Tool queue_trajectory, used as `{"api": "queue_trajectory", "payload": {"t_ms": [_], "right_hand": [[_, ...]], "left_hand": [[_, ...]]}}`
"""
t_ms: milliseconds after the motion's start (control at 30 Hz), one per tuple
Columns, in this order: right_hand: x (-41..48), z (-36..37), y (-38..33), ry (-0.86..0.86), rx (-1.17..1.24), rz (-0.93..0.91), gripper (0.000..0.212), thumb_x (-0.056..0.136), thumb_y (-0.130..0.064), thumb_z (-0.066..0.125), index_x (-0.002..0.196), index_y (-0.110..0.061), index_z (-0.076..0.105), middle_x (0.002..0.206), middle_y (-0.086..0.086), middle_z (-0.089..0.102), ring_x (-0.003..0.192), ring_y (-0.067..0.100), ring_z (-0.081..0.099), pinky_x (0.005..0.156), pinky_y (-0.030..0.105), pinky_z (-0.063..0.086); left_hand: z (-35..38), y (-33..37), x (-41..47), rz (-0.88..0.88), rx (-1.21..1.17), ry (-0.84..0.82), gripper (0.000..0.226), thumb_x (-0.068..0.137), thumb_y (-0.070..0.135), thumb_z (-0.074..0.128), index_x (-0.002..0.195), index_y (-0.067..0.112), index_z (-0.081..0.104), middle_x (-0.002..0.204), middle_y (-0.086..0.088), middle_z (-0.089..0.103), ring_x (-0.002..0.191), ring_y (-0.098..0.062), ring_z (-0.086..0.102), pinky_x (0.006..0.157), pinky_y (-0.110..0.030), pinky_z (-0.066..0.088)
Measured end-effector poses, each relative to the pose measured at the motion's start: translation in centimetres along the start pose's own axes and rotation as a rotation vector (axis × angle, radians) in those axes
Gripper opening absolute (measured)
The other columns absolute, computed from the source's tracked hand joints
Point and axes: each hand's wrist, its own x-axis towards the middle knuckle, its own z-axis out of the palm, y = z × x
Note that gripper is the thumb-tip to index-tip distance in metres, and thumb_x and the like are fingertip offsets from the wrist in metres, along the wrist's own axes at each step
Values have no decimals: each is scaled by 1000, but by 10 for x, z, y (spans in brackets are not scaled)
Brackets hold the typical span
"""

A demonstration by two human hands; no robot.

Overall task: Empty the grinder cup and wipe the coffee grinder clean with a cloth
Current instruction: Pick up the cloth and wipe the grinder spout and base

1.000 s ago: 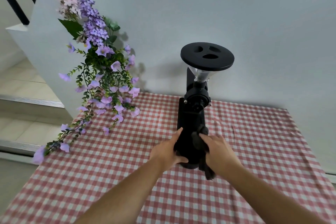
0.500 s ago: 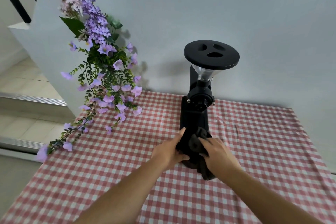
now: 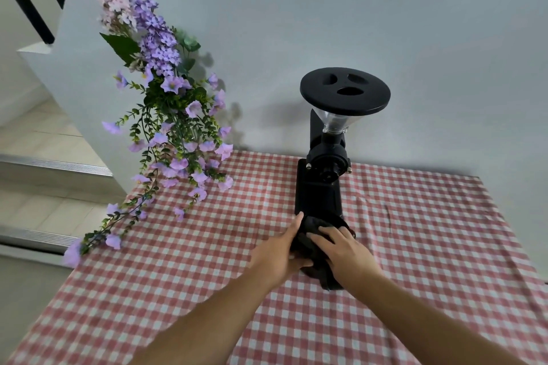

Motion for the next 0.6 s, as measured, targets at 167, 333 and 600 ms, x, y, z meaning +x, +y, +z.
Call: {"api": "queue_trajectory", "payload": {"t_ms": [167,333,600], "right_hand": [[-11,-25,11,183,374,169,36,96,-22,45,133,-22,44,130,-2,50,108,14,50,91,27,45],[12,-34,4,224,374,286,35,95,-24,47,129,-17,48,127,4,54,107,22,54,90,33,47],[2,-1,-9,111,334,24,52,93,-7,43,139,-31,41,141,-7,43,124,18,37,104,31,38]], "left_hand": [[7,6,-6,18,-25,54,93,89,50,60,150,43,-9,120,5,64,100,-16,63,83,-33,53],[18,11,-14,17,-59,101,92,89,56,56,151,41,-9,120,8,65,97,-14,64,79,-29,53],[22,11,-16,-74,-151,158,48,94,37,55,139,28,40,105,4,70,91,-17,67,83,-34,55]]}}
